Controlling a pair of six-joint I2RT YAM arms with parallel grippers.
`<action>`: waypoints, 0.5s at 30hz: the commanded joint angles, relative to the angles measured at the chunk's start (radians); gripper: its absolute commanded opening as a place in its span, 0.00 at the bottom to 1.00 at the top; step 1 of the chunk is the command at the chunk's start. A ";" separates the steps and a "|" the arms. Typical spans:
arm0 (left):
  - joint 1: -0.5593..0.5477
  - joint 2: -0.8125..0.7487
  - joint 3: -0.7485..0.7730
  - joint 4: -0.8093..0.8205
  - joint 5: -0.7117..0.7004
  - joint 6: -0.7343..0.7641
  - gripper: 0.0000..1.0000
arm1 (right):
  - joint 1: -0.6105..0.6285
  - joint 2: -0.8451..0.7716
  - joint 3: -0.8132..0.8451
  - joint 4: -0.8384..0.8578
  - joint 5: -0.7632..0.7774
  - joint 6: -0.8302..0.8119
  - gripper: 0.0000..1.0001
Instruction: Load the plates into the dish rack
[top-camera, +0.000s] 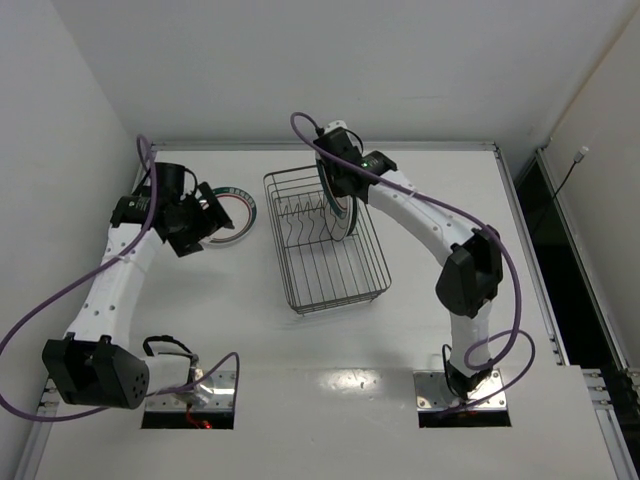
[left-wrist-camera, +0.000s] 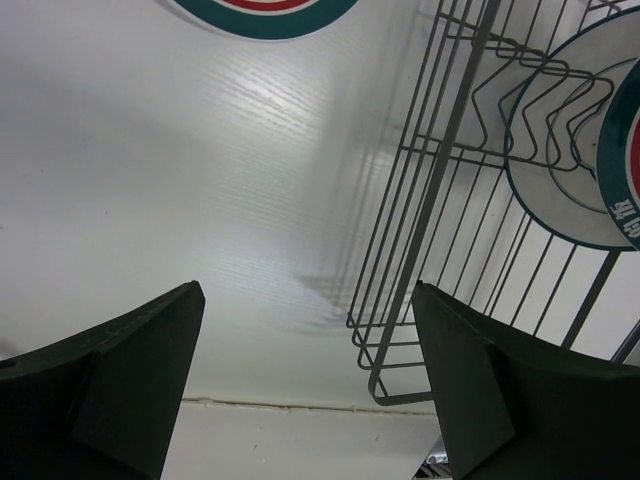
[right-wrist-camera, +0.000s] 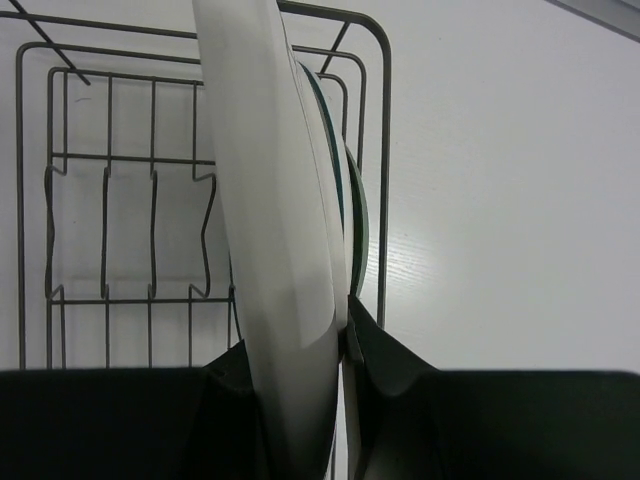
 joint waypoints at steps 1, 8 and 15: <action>0.010 0.004 0.032 -0.020 0.012 0.017 0.83 | 0.021 0.062 0.007 0.003 0.032 0.021 0.00; 0.010 0.004 0.023 -0.029 -0.017 0.017 0.83 | 0.062 0.112 0.006 -0.045 -0.031 0.096 0.00; 0.010 0.023 0.005 -0.029 -0.017 0.017 0.83 | 0.127 0.034 -0.054 0.007 0.049 0.119 0.00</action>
